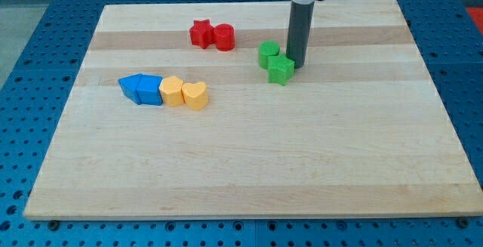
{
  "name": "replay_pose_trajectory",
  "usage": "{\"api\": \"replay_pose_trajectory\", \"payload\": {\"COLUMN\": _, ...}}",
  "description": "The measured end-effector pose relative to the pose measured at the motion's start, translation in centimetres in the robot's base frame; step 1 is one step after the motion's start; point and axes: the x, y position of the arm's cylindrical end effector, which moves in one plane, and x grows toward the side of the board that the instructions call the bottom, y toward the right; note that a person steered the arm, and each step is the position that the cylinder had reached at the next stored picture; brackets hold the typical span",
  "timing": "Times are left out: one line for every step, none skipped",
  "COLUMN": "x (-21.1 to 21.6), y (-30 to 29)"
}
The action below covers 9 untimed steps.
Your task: Push the green blocks into the right of the red circle
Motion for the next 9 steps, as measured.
{"api": "replay_pose_trajectory", "payload": {"x": 0.0, "y": 2.6}}
{"api": "replay_pose_trajectory", "payload": {"x": 2.2, "y": 5.8}}
{"api": "replay_pose_trajectory", "payload": {"x": 3.3, "y": 5.5}}
{"api": "replay_pose_trajectory", "payload": {"x": 3.7, "y": 3.7}}
{"api": "replay_pose_trajectory", "payload": {"x": 3.8, "y": 2.1}}
{"api": "replay_pose_trajectory", "payload": {"x": 3.8, "y": 0.6}}
{"api": "replay_pose_trajectory", "payload": {"x": 3.8, "y": -0.3}}
{"api": "replay_pose_trajectory", "payload": {"x": 3.2, "y": -0.9}}
{"api": "replay_pose_trajectory", "payload": {"x": 1.8, "y": -1.3}}
